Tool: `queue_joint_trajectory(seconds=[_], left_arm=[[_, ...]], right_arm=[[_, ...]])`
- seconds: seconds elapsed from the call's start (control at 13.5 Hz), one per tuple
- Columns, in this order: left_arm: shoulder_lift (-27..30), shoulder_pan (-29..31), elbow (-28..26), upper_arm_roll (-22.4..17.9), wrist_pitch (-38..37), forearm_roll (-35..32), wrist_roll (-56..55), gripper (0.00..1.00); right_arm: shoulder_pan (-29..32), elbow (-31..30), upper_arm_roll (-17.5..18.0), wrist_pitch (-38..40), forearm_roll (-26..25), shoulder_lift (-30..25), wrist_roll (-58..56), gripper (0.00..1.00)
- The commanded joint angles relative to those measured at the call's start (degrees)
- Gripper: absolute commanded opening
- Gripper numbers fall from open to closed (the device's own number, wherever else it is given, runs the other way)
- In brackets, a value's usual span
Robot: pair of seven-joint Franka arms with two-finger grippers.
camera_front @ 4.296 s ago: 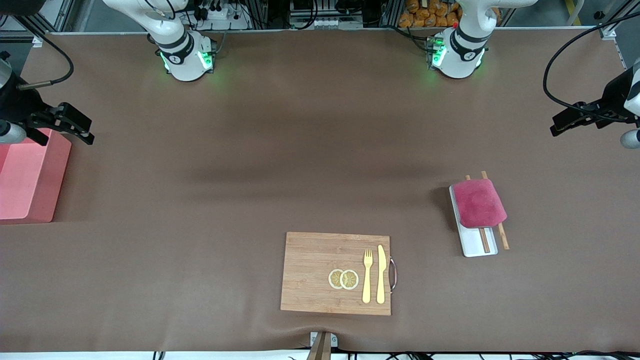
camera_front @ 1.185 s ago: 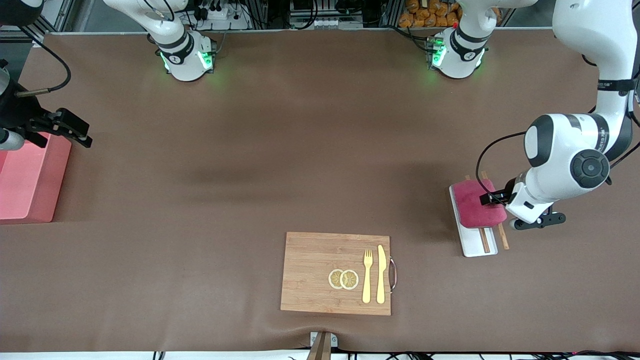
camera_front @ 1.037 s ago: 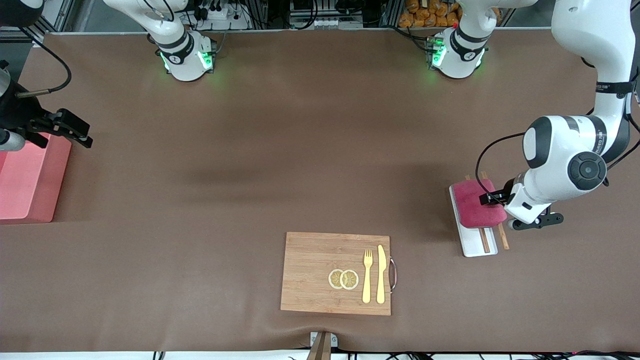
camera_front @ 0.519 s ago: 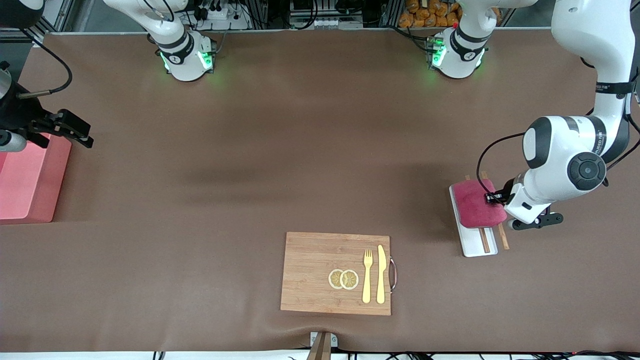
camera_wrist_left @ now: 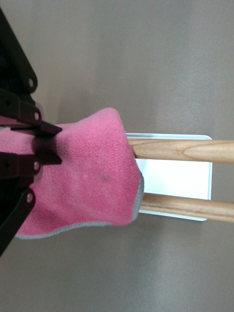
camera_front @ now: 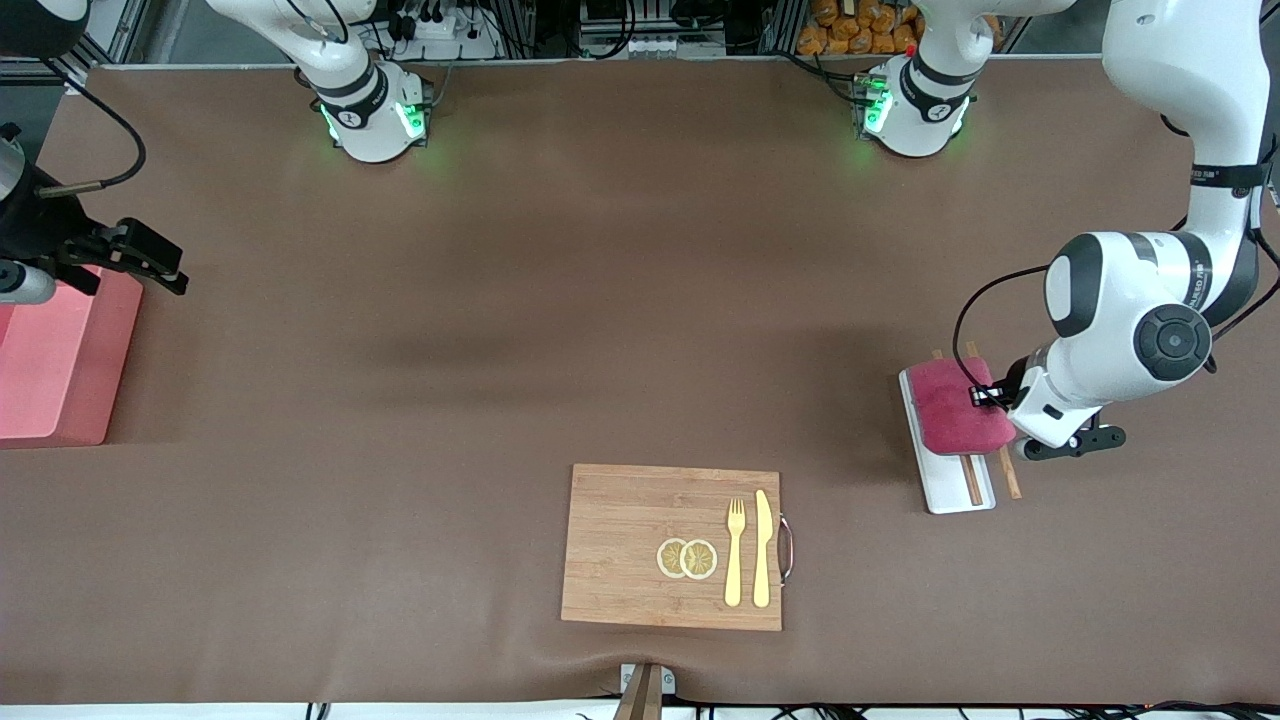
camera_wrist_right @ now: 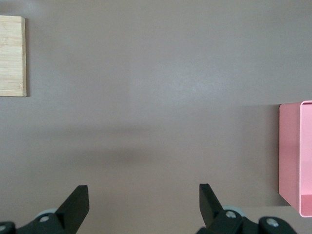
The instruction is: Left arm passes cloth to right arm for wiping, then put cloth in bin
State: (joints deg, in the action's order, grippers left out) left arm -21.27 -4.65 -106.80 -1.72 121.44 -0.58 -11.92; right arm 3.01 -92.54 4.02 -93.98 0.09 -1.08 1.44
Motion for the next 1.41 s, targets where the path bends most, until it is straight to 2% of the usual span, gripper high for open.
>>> queue_joint_trajectory(seconds=[0.0,0.37,0.52,0.74,1.11,1.33], left_arm=[[0.26,-0.01,-0.34,-0.03,0.46,-1.44,-0.73,0.04],[0.35,-0.19,-0.07,0.05,0.38,-1.44,-0.65,0.00],[0.52,-0.45,0.01,0.05,0.29,-1.44,-0.65,0.00],[1.75,-0.63,0.89,0.66,-0.06,-1.18,-0.65,0.00],[5.18,-0.45,2.73,6.20,-2.60,-0.56,-6.51,0.00],[6.23,-0.45,6.42,10.94,-7.61,1.36,-13.27,0.00]], right_arm=[[1.21,0.26,0.81,0.38,0.44,0.11,-0.29,1.00],[0.59,0.61,0.98,2.03,0.52,0.20,1.37,1.00],[-1.24,0.87,1.34,3.36,0.61,0.11,11.52,1.00],[-3.19,0.79,1.34,4.59,0.70,0.11,15.79,1.00],[-3.01,0.79,1.07,6.34,3.34,0.20,18.68,1.00],[-3.28,0.61,1.16,9.15,9.20,0.28,30.51,1.00]])
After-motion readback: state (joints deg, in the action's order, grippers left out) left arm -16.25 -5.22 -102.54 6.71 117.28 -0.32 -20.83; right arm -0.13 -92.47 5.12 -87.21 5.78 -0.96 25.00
